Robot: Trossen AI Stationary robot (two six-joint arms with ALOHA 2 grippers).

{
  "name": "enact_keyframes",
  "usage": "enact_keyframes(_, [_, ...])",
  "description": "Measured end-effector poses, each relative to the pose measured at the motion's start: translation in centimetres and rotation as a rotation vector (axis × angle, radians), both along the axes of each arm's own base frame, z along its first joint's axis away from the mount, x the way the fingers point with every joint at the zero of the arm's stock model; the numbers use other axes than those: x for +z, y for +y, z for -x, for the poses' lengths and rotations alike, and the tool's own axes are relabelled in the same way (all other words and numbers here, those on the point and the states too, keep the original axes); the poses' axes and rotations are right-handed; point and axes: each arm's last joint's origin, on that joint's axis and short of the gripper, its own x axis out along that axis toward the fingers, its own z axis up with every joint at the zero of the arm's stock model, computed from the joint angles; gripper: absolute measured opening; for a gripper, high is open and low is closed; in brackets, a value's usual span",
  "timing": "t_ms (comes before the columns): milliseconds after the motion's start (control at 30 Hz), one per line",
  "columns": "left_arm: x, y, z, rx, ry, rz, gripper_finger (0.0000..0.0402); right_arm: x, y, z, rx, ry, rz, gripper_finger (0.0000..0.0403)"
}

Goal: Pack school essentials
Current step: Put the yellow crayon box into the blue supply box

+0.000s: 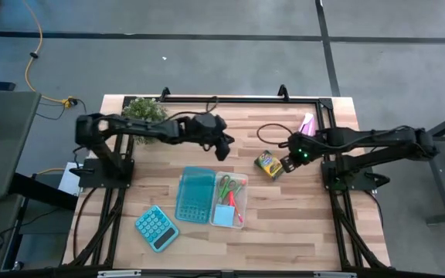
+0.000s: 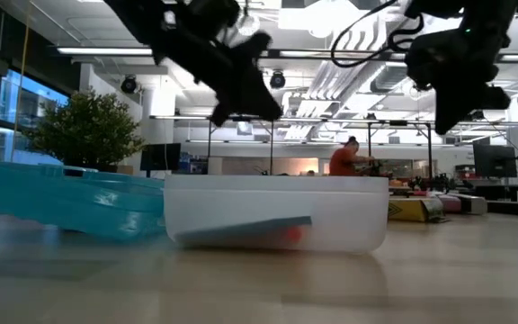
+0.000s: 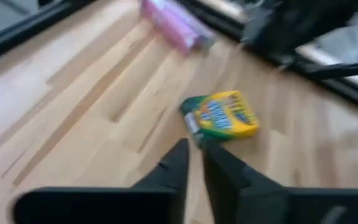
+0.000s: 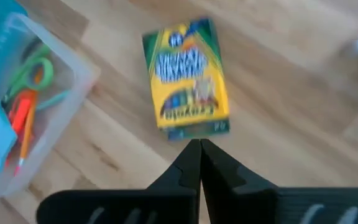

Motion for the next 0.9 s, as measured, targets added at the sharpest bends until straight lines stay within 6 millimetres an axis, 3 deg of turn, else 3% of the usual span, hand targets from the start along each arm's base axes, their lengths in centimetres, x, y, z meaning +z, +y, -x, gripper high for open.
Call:
enact_keyframes(133, [-1.8, 1.2, -2.6, -0.015, 0.058, 0.047, 0.0008, -0.8, 0.9, -0.2, -0.04, 0.017, -0.057, 0.0])
enact_keyframes(400, [-3.2, 2.5, -8.4, -0.116, 0.222, 0.018, 0.0001, -7.2, 2.5, 0.2, -0.151, -0.084, -0.202, 0.0])
enact_keyframes(533, [-4.4, 3.5, -10.6, -0.112, 0.271, 0.036, 0.0, -9.2, 2.4, 0.5, -0.219, -0.152, -0.202, 0.0])
enact_keyframes(733, [-5.0, 3.8, -13.3, -0.092, 0.388, 0.037, 0.0, -9.6, 2.2, 0.5, -0.259, -0.205, -0.169, 0.0])
enact_keyframes(900, [-5.3, 3.5, -14.2, -0.006, 0.422, 0.01, 0.0, -9.8, 2.1, 0.7, -0.276, -0.187, -0.134, 0.0])
